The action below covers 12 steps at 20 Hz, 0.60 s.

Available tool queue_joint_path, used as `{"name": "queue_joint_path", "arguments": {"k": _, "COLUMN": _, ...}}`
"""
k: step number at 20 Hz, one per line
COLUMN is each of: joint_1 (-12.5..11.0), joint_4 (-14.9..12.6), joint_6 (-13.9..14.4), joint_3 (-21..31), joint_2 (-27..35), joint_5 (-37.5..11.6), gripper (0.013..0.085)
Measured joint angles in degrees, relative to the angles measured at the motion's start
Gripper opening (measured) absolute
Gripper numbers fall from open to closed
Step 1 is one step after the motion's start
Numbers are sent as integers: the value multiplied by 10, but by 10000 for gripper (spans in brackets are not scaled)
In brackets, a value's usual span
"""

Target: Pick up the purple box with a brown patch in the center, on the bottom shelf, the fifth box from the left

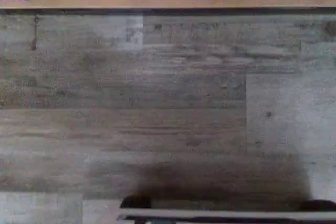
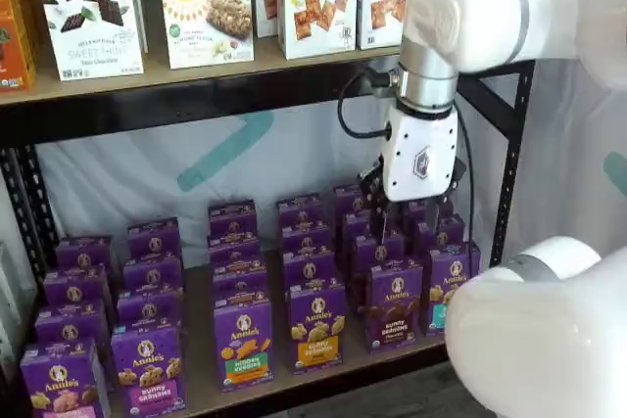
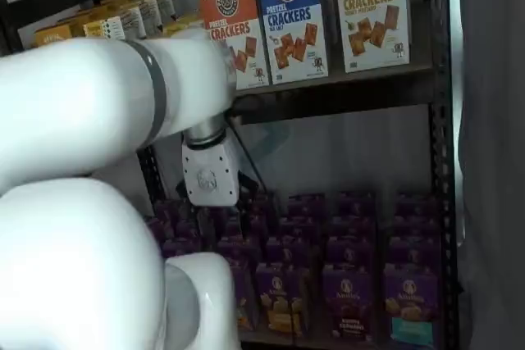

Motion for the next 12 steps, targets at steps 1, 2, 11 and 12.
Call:
{"name": "queue_joint_path", "arguments": {"k": 1, "joint_1": 4, "joint_4": -4, "joint_6": 5, "joint_3": 5, "joint_2": 2, "joint_5": -10, "gripper": 850}}
{"name": "queue_joint_path", "arguments": {"k": 2, "joint_1": 9, "joint_4": -8, "joint_6": 10, "joint_3": 11, "joint_2": 5, "joint_5": -22, "gripper": 850}}
{"name": "queue_joint_path", "arguments": {"k": 11, "joint_1": 49, "joint_4": -62, "joint_6": 79, "joint_3": 61, "joint_2": 104, "joint_5": -189, "gripper": 850}}
{"name": "queue_joint_path", "arguments": {"k": 12, "joint_1": 50, "joint_4": -68, "joint_6": 85, "joint_3": 63, "joint_2": 123, "joint_5": -212, "gripper": 850}}
